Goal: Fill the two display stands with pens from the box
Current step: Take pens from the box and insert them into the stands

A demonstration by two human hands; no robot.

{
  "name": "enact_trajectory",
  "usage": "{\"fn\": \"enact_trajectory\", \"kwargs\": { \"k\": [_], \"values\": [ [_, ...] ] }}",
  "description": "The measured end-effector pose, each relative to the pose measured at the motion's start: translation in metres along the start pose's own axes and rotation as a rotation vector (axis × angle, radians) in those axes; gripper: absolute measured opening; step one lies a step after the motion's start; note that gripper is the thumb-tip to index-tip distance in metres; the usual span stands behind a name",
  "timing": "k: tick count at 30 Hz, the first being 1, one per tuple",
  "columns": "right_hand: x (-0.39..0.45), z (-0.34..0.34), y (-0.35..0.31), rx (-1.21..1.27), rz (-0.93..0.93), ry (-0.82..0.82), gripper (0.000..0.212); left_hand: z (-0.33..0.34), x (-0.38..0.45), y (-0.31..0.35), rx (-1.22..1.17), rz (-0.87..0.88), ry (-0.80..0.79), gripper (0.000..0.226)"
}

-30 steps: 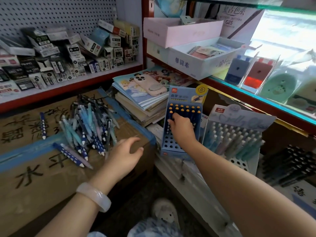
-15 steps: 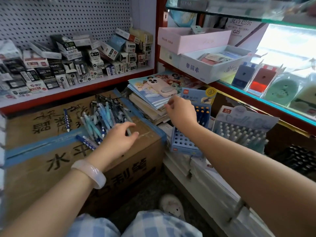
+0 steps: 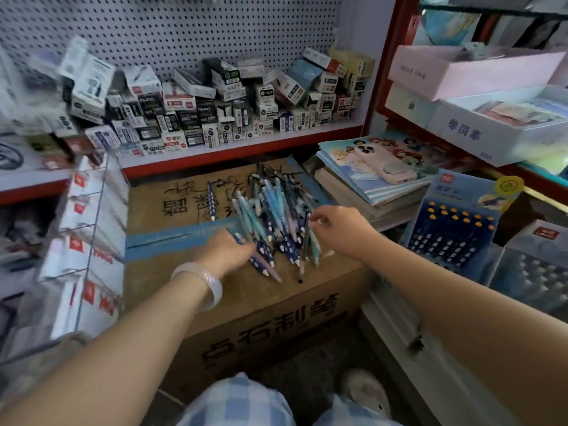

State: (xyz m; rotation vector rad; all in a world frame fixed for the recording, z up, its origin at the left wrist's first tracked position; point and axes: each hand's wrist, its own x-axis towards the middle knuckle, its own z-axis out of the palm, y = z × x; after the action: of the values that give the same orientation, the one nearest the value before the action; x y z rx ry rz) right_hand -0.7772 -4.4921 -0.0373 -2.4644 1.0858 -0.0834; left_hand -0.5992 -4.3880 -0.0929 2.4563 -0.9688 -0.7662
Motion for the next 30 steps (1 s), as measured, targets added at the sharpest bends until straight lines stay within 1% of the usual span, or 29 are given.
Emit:
{"fn": "enact_trajectory", "kwargs": {
  "k": [1, 2, 4, 5, 7, 9, 11, 13, 15, 17, 18, 19, 20, 22, 26, 28, 30],
  "values": [
    [0.003, 0.002, 0.001, 0.0, -0.001, -0.005, 0.033, 0.005, 0.006, 0.001, -0.04, -0.022, -0.001, 0.031],
    [0.005, 0.003, 0.003, -0.001, 0.003, -0.008, 0.033, 0.008, 0.011, 0.005, -0.094, -0.05, 0.01, 0.037],
    [0.01, 0.003, 0.008, -0.002, 0.015, -0.006, 0.033, 0.009, 0.02, 0.015, -0.224, -0.136, 0.022, 0.061],
    [0.012, 0.002, 0.01, -0.004, 0.021, 0.001, 0.032, 0.008, 0.024, 0.021, -0.29, -0.174, 0.03, 0.068],
    [0.016, -0.001, 0.015, -0.006, 0.026, 0.021, 0.032, 0.004, 0.036, 0.029, -0.373, -0.206, 0.063, 0.066],
    [0.02, -0.002, 0.019, -0.006, 0.023, 0.035, 0.032, -0.001, 0.045, 0.031, -0.373, -0.217, 0.05, 0.061],
    [0.024, 0.0, 0.023, 0.012, 0.025, 0.049, 0.032, -0.002, 0.054, 0.029, -0.327, -0.23, 0.0, 0.061],
    [0.029, 0.003, 0.023, 0.027, 0.038, 0.055, 0.032, -0.002, 0.06, 0.028, -0.234, -0.228, -0.013, 0.065],
    [0.032, 0.006, 0.021, 0.046, 0.044, 0.04, 0.031, 0.002, 0.067, 0.029, -0.098, -0.232, 0.004, 0.079],
    [0.034, 0.01, 0.018, 0.065, 0.042, 0.027, 0.031, 0.006, 0.073, 0.029, 0.115, -0.236, 0.042, 0.097],
    [0.034, 0.012, 0.017, 0.068, 0.039, 0.025, 0.03, 0.007, 0.075, 0.029, 0.193, -0.235, 0.054, 0.1],
    [0.034, 0.014, 0.016, 0.067, 0.036, 0.024, 0.03, 0.008, 0.076, 0.03, 0.225, -0.236, 0.052, 0.099],
    [0.034, 0.014, 0.016, 0.065, 0.033, 0.022, 0.03, 0.008, 0.076, 0.032, 0.205, -0.239, 0.047, 0.093],
    [0.033, 0.014, 0.017, 0.069, 0.033, 0.019, 0.029, 0.006, 0.074, 0.035, 0.132, -0.253, 0.038, 0.077],
    [0.028, 0.01, 0.025, 0.073, 0.044, 0.036, 0.03, 0.009, 0.076, 0.033, 0.168, -0.272, 0.083, 0.046],
    [0.025, 0.008, 0.029, 0.078, 0.045, 0.035, 0.031, 0.011, 0.076, 0.028, 0.192, -0.267, 0.111, 0.043],
    [0.022, 0.006, 0.035, 0.075, 0.051, 0.034, 0.032, 0.009, 0.074, 0.024, 0.165, -0.243, 0.118, 0.04]
  ]
}}
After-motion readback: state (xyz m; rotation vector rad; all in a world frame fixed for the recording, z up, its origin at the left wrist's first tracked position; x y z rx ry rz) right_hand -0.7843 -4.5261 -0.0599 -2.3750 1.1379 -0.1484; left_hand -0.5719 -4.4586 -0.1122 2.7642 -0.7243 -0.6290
